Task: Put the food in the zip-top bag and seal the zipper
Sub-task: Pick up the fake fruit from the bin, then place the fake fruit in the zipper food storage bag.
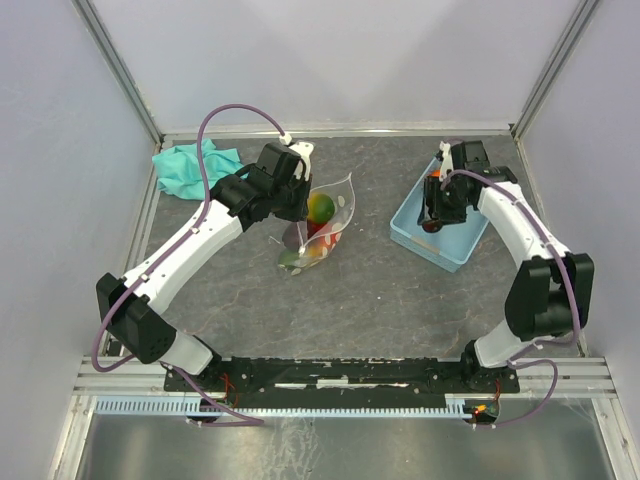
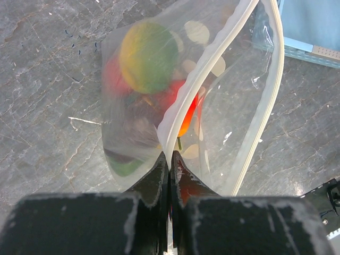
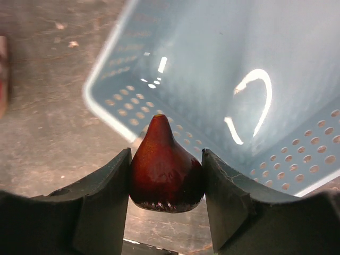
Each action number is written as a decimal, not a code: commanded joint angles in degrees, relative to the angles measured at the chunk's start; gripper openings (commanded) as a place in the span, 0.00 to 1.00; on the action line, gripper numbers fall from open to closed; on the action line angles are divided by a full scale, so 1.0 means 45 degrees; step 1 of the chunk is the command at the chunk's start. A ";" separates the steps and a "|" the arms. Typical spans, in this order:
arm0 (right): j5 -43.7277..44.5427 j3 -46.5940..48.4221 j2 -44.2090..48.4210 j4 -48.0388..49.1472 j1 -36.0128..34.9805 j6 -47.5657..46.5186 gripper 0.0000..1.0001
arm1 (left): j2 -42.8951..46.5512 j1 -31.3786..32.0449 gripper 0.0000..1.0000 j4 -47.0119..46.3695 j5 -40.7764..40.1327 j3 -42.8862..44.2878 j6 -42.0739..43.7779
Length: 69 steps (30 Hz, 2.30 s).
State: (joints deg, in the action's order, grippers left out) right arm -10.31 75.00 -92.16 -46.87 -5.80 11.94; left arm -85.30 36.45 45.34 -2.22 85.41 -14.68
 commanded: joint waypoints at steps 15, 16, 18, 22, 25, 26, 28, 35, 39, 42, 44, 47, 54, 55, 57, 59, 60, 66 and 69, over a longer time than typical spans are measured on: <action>-0.0185 0.1268 0.2898 0.4188 -0.5136 0.4613 0.49 | 0.0501 -0.0032 0.03 -0.0556 0.0607 0.0095 -0.0076; -0.0221 0.1119 0.2867 0.4657 -0.5312 0.4946 0.49 | 0.0515 -0.0033 0.03 -0.0595 0.0627 0.0053 -0.0095; -0.0267 0.0993 0.2668 0.5361 -0.5634 0.5566 0.49 | 0.0541 -0.0033 0.03 -0.0650 0.0694 0.0011 -0.0116; -0.0257 0.0951 0.2113 0.6265 -0.6174 0.6468 0.50 | 0.0547 -0.0038 0.03 -0.0698 0.0780 -0.0053 -0.0137; 0.0147 0.0739 0.1700 0.6780 -0.6580 0.6955 0.50 | 0.0581 -0.0033 0.03 -0.0763 0.0839 -0.0072 -0.0171; 0.0318 0.0645 0.1558 0.6902 -0.6706 0.7062 0.51 | 0.0611 -0.0033 0.03 -0.0792 0.0844 -0.0087 -0.0175; 0.0520 0.0464 0.1255 0.7124 -0.6871 0.7273 0.52 | 0.0644 -0.0032 0.03 -0.0835 0.0873 -0.0092 -0.0193; 0.0496 0.0297 0.0382 0.7347 -0.7140 0.7609 0.60 | 0.0647 -0.0033 0.03 -0.0894 0.0940 -0.0160 -0.0233; 0.0662 0.0356 0.0242 0.6930 -0.7148 0.7439 0.70 | 0.0638 -0.0033 0.03 -0.0950 0.0943 -0.0151 -0.0235; 0.0650 0.0480 0.0228 0.6622 -0.7160 0.7149 0.78 | 0.0621 -0.0033 0.03 -0.0954 0.0943 -0.0151 -0.0235; 0.0642 0.0639 0.0279 0.6359 -0.7163 0.6870 0.82 | 0.0600 -0.0033 0.03 -0.0955 0.0918 -0.0169 -0.0235; 0.0660 0.0886 0.0539 0.6003 -0.7163 0.6385 0.84 | 0.0627 -0.0033 0.03 -0.0937 0.0904 -0.0207 -0.0217; 0.1446 0.1820 0.1382 0.4152 -0.7140 0.4761 0.83 | 0.0687 -0.0033 0.03 -0.0857 0.0719 -0.0248 -0.0140; 0.1655 0.1869 0.1474 0.3992 -0.7132 0.4590 0.83 | 0.0683 -0.0033 0.03 -0.0857 0.0697 -0.0251 -0.0137; 0.2278 0.1923 0.1655 0.3297 -0.7145 0.4008 0.82 | 0.0679 -0.0028 0.03 -0.0819 0.0679 -0.0248 -0.0122; 0.2996 0.1889 0.1894 0.2879 -0.7132 0.3545 0.83 | 0.0697 -0.0033 0.03 -0.0798 0.0651 -0.0250 -0.0108; 0.3304 0.1858 0.2004 0.2743 -0.7114 0.3299 0.83 | 0.0706 -0.0033 0.03 -0.0782 0.0632 -0.0249 -0.0099; 0.4329 0.1842 0.2391 0.2062 -0.6258 0.1935 0.85 | 0.0800 -0.0033 0.03 -0.0682 0.0486 -0.0249 -0.0011; 0.4715 0.1726 0.2412 0.1872 -0.5351 0.1271 0.87 | 0.0830 -0.0025 0.03 -0.0662 0.0435 -0.0268 0.0018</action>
State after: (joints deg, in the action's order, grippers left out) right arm 5.61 81.28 -83.20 -36.38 -34.48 23.64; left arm -83.99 36.45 44.10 0.21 84.05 -14.70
